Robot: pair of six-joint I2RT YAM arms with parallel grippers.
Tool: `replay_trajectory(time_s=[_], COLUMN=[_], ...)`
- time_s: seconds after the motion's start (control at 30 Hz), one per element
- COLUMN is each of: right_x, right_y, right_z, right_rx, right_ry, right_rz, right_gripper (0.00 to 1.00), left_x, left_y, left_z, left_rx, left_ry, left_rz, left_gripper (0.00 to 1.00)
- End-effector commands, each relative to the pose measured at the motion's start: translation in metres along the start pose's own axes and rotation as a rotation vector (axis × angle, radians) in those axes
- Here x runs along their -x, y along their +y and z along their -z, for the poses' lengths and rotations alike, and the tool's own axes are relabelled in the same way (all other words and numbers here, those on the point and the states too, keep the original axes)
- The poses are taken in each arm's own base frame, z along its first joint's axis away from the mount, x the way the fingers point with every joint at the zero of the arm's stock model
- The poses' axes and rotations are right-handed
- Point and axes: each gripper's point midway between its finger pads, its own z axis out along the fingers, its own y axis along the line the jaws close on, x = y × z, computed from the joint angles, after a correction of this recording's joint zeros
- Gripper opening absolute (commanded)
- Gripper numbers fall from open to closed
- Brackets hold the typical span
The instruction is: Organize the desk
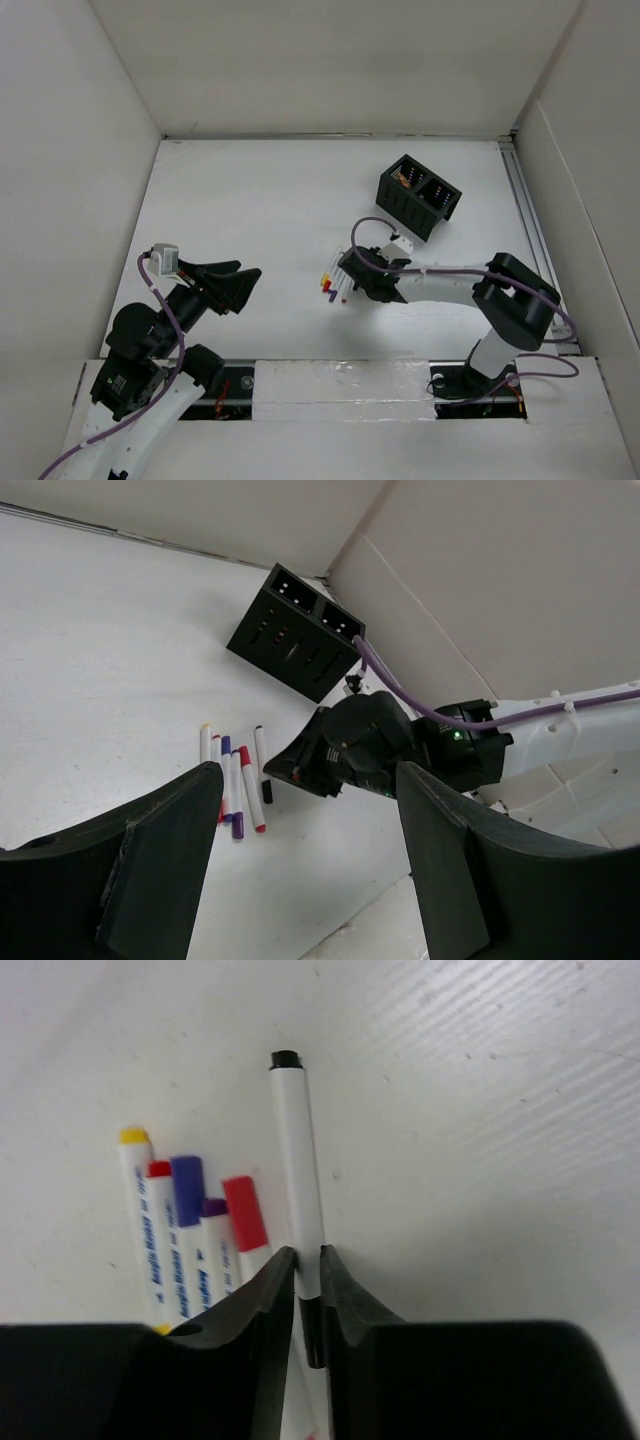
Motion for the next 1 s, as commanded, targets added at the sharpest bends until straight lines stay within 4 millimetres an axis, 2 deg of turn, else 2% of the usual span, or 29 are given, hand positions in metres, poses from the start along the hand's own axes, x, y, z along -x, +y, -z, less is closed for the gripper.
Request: replay_trajectory(time_s=[0.0,0.07,0.1,0.13,0.2,0.37,0.47,0.57,0.6,0.67,0.7,0.8,0.97], right_x=[-0.001,0.003,0.004,0.008,0.011,0.036,0.037,0.037,0.038,0.038,0.036,0.03,0.014], right_y=[-0.03,-0.026,-0.024,-0.017,-0.009,-0.002,-0.003,-0.008,-0.002,-0.008,-0.004,-0.008,-0.021], right_z=[0.007,0.008,0.007,0.006,0.003,-0.023,-0.038,-0.044,-0.044,-0.045,-0.041,-0.033,-0.032], right_rx=[-0.081,-0.078,-0.08,-0.072,-0.051,-0.085,-0.112,-0.142,-0.138,-0.179,-0.173,-0.185,-0.211], right_ry=[-0.003,-0.017,-0.023,-0.02,-0.02,-0.042,-0.02,-0.013,-0.008,-0.004,-0.013,0.0,0.06], right_rz=[0.024,0.034,0.049,0.041,0.061,0.048,0.086,0.124,0.135,0.173,0.196,0.241,0.318], right_gripper=[0.24,0.35,0.43,0.44,0.45,0.44,0.43,0.43,0.43,0.42,0.42,0.42,0.42], left_x=[0.005,0.005,0.005,0.003,0.004,0.006,0.005,0.005,0.005,0.004,0.004,0.005,0.004], left_y=[-0.006,-0.006,-0.007,-0.006,-0.006,-0.007,-0.006,-0.007,-0.007,-0.006,-0.007,-0.007,-0.007], left_z=[-0.002,-0.003,-0.003,-0.003,-0.003,-0.002,-0.002,-0.002,-0.002,-0.003,-0.003,-0.002,-0.002], left_rx=[-0.034,-0.033,-0.033,-0.033,-0.035,-0.036,-0.031,-0.037,-0.037,-0.033,-0.032,-0.036,-0.035], left_ry=[-0.021,-0.018,-0.018,-0.014,-0.017,-0.025,-0.017,-0.023,-0.021,-0.012,-0.013,-0.022,-0.017], left_rz=[-0.01,-0.01,-0.009,-0.01,-0.01,-0.011,-0.009,-0.01,-0.01,-0.01,-0.01,-0.012,-0.009], left_gripper=[0.66,0.66,0.66,0.66,0.66,0.66,0.66,0.66,0.66,0.66,0.66,0.66,0.66])
